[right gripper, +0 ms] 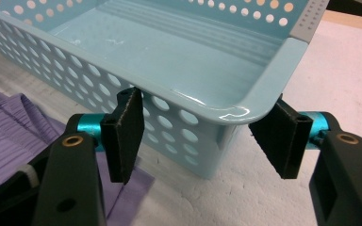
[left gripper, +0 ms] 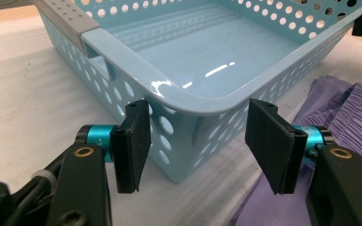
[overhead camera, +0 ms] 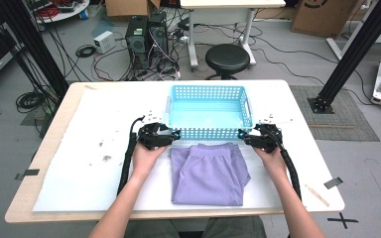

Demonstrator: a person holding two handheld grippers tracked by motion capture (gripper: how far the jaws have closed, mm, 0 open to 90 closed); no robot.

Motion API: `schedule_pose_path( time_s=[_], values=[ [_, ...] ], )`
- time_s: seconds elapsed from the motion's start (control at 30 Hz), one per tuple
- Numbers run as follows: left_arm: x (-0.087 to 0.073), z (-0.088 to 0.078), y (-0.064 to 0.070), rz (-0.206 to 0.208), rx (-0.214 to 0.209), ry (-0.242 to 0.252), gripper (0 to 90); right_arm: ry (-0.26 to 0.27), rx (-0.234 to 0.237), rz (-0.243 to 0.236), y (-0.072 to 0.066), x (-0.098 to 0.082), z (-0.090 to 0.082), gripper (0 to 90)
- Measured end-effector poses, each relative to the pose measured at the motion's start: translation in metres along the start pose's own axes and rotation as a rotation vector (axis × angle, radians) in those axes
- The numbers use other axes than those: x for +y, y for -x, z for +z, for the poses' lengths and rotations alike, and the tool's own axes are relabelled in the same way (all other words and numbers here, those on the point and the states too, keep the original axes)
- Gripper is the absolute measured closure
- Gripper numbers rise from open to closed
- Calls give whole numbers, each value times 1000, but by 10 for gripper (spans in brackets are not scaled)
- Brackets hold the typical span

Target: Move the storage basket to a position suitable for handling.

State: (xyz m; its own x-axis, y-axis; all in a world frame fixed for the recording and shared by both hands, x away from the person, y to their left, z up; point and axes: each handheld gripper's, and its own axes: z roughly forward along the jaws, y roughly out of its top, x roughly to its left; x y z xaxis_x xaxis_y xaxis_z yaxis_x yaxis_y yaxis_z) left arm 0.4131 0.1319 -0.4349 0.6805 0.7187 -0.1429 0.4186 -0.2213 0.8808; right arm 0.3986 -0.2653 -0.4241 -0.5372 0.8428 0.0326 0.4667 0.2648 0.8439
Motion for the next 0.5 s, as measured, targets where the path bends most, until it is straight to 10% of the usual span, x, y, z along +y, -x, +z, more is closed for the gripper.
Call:
schedule_pose_path(
  time_s=[0.5],
  values=[
    [-5,-34,1,5,38,25,308,43,-47,45,0,-4,-22,283]
  ],
)
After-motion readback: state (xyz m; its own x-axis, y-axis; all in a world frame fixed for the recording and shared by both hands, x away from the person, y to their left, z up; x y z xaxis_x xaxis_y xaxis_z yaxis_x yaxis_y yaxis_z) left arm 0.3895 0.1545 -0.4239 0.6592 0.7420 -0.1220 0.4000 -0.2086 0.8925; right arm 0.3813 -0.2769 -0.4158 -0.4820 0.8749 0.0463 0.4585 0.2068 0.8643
